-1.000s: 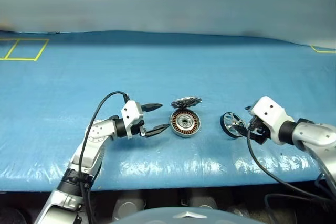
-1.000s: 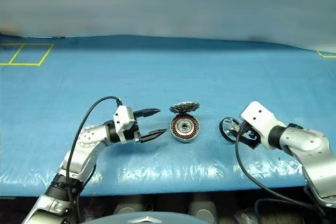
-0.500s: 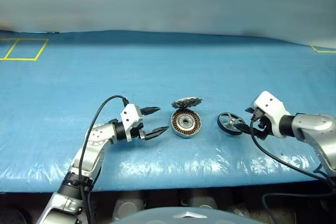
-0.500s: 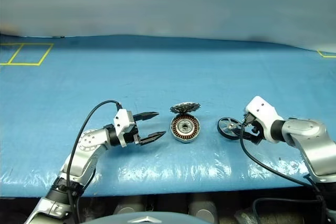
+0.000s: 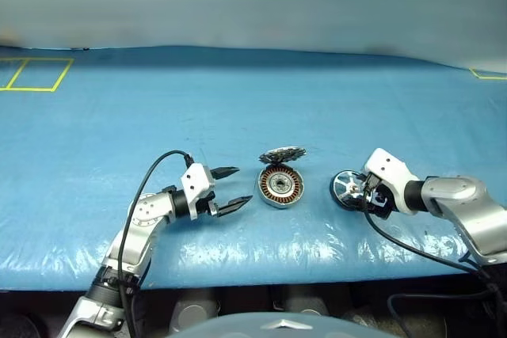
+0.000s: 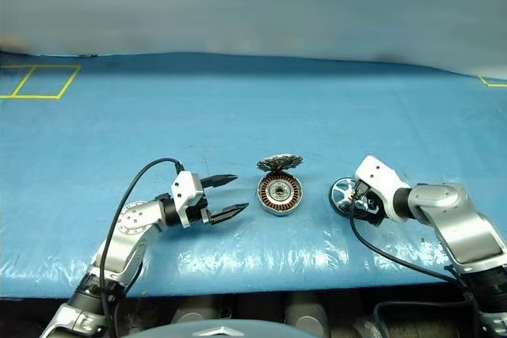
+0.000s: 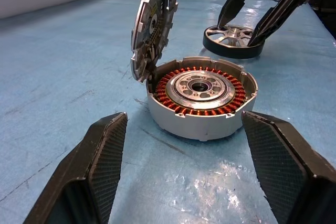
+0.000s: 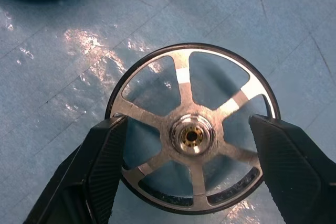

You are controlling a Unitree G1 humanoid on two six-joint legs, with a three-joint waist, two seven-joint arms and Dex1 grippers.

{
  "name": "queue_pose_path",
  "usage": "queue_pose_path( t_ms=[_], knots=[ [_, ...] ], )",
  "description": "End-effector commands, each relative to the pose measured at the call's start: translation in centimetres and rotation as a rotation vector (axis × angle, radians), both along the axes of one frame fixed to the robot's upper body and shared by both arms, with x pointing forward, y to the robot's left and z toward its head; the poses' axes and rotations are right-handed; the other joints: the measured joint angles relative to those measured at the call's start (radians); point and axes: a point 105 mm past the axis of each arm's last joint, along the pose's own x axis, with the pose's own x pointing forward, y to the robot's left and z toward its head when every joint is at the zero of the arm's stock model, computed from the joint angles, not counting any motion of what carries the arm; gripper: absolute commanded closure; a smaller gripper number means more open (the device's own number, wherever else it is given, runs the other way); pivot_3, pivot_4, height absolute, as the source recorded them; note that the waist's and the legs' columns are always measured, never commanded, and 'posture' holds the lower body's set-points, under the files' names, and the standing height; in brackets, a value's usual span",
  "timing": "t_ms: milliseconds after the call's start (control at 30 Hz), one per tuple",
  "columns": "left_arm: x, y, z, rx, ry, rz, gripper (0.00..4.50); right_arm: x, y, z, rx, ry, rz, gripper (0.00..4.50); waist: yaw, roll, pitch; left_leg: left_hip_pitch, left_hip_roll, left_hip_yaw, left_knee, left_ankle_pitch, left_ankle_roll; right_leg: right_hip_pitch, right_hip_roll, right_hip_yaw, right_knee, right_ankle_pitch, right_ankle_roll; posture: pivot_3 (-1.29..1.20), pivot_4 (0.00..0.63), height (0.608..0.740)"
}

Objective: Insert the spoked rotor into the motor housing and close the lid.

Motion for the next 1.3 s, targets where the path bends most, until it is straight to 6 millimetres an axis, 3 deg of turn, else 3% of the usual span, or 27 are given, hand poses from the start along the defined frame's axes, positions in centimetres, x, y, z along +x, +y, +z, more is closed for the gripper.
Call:
queue_pose_path(
  t_ms=[33, 300, 333, 433, 667, 767, 867, 1067, 1300],
  knots=[
    [0.0, -0.2, 0.5, 0.003, -0.036, -0.011, 0.76, 0.0, 0.2, 0.2, -0.023, -0.026, 0.022, 0.78, 0.0, 0.0, 0.0, 0.0, 0.0, 0.0, 0.0, 0.0, 0.0, 0.0, 0.0, 0.0, 0.0, 0.0, 0.0, 0.0, 0.15, 0.74],
    [0.0, -0.3, 0.3, 0.006, -0.024, -0.015, 0.76, -0.7, 0.1, -0.4, -0.015, 0.004, 0.015, 3.08, -0.002, -0.002, -0.001, 0.002, 0.0, 0.0, 0.001, 0.0, 0.0, 0.002, 0.0, 0.0, 0.0, 0.0, 0.0, 0.0, 0.15, 0.74],
    [0.0, -0.3, 0.3, 0.006, -0.023, -0.015, 0.76, -0.7, 0.1, -0.5, -0.023, 0.001, 0.017, 3.21, -0.002, -0.002, -0.001, 0.003, 0.001, 0.0, 0.001, 0.0, 0.0, 0.003, 0.0, 0.0, 0.0, 0.0, 0.0, 0.0, 0.15, 0.74],
    [0.1, -0.3, 0.3, 0.002, -0.027, -0.013, 0.76, -0.6, 0.4, -0.1, 0.005, -0.017, 0.006, 3.21, -0.002, -0.002, -0.001, 0.003, 0.001, 0.0, 0.001, 0.0, 0.0, 0.004, 0.0, 0.0, 0.0, 0.0, 0.0, 0.0, 0.15, 0.74],
    [0.0, -0.1, 0.4, 0.006, -0.039, -0.009, 0.76, -0.9, 2.8, 2.7, 0.129, -0.116, 0.046, 3.21, -0.002, 0.0, -0.001, 0.001, 0.001, 0.0, 0.001, 0.0, 0.0, 0.002, 0.0, 0.0, 0.0, 0.001, 0.0, 0.0, 0.15, 0.74],
    [0.0, 0.0, 0.5, 0.001, -0.043, -0.006, 0.76, -1.2, 4.0, 4.3, 0.199, -0.178, 0.055, 3.21, 0.0, 0.0, -0.001, 0.001, 0.0, -0.001, 0.001, 0.0, 0.0, 0.001, 0.0, 0.0, 0.0, 0.001, 0.001, 0.0, 0.15, 0.74],
    [0.0, 0.0, 0.4, -0.005, -0.042, -0.006, 0.76, -2.7, 6.6, 5.4, 0.34, -0.191, 0.102, 3.21, 0.001, 0.0, -0.001, 0.001, 0.0, -0.001, 0.001, 0.0, 0.0, 0.002, 0.0, 0.0, 0.0, 0.001, 0.001, 0.0, 0.15, 0.74],
    [0.1, 0.0, 0.4, -0.003, -0.042, -0.016, 0.76, -4.2, 9.5, 5.2, 0.474, -0.185, 0.13, 3.21, 0.001, 0.0, -0.001, 0.001, 0.0, -0.001, 0.001, 0.0, 0.0, 0.002, 0.0, 0.0, 0.0, 0.001, 0.001, 0.0, 0.15, 0.74],
    [0.1, -0.3, 0.5, 0.004, -0.049, -0.034, 0.76, -2.5, 9.9, 4.1, 0.548, -0.205, 0.038, 3.21, -0.001, 0.0, -0.001, 0.001, 0.0, -0.001, 0.002, 0.0, 0.0, 0.002, 0.0, 0.0, 0.0, 0.001, 0.001, 0.0, 0.15, 0.74]
  ],
)
